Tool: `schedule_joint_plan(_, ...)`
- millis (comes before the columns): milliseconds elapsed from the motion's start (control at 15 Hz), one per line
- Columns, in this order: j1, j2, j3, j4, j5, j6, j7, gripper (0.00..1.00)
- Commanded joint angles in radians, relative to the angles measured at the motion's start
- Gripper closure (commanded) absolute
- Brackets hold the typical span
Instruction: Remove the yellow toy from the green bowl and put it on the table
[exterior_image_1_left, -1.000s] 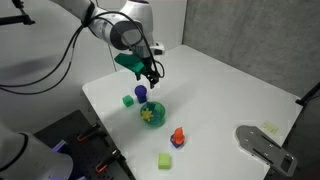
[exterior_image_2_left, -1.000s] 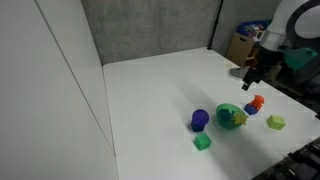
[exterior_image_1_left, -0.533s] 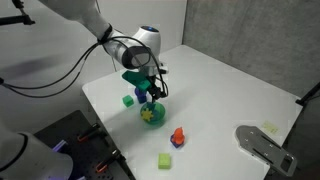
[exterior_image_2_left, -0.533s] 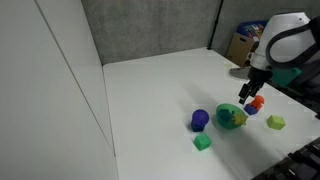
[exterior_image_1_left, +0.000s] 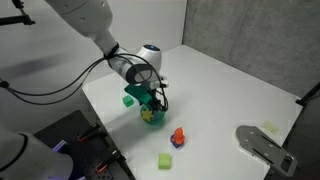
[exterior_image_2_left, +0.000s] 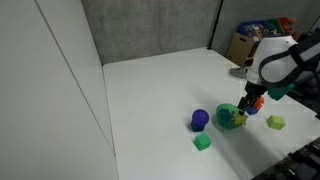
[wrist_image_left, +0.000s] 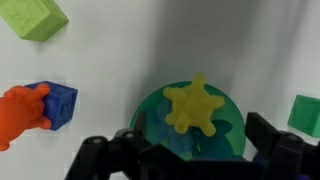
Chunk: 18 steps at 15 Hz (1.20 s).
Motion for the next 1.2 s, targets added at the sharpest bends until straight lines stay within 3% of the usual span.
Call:
schedule_joint_plan(0,-0.015,0.034,0.010,-0.004,-0.011,0.031,-0.003,0.00)
schedule_joint_plan(267,-0.002,0.082,0.003,-0.014,-0.048,0.116,0.007,0.00)
schedule_joint_plan(600,-0.030,0.120,0.054,-0.032,-0.012,0.246,-0.021,0.00)
schedule_joint_plan(667,-0.032,0.123,0.062,-0.035,-0.013,0.259,-0.022,0.25)
schedule_joint_plan(800,-0.033,0.115,0.070,-0.035,-0.018,0.248,-0.016,0.34)
schedule_joint_plan(1133,-0.027,0.051,0.060,-0.031,-0.021,0.184,-0.001,0.74)
